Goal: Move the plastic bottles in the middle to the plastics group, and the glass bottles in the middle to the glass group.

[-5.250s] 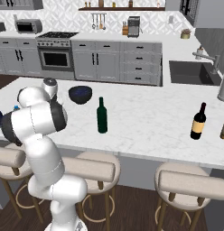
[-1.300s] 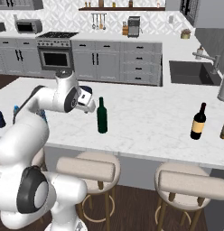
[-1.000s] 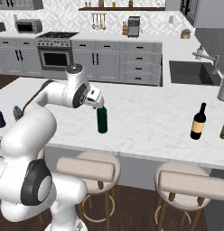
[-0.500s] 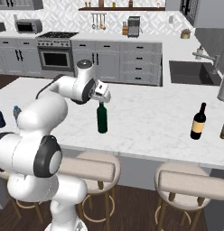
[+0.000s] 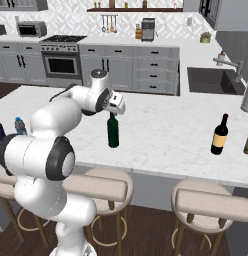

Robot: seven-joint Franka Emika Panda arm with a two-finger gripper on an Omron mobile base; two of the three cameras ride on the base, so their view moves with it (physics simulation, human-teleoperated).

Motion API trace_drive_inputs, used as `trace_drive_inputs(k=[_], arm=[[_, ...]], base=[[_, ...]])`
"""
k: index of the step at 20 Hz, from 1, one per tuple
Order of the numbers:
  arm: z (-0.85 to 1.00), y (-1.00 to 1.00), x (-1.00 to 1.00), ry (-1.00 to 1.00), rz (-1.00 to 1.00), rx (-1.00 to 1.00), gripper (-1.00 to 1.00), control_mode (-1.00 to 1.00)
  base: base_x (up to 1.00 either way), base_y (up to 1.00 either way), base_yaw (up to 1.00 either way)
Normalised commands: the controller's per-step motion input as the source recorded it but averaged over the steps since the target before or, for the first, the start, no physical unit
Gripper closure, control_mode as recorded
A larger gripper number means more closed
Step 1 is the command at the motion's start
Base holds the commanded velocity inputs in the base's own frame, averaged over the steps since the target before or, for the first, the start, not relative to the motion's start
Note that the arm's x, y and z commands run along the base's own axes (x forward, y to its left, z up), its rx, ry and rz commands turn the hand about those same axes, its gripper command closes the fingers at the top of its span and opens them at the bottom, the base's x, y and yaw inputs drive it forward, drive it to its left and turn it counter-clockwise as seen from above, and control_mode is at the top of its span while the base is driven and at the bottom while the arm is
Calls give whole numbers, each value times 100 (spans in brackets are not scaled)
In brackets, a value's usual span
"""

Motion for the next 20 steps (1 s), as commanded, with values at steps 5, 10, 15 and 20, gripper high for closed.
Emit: trace_drive_inputs(k=[5, 10, 15, 20], arm=[[-20, -2, 9, 0, 2, 0, -100, -100], [-16, 0, 24, -2, 1, 0, -100, -100], [-3, 0, 25, -8, 3, -1, -100, -100], [-3, -3, 10, -8, 2, -5, -100, -100]], base=[[0, 0, 0], [0, 0, 0], [0, 0, 0], [0, 0, 0]])
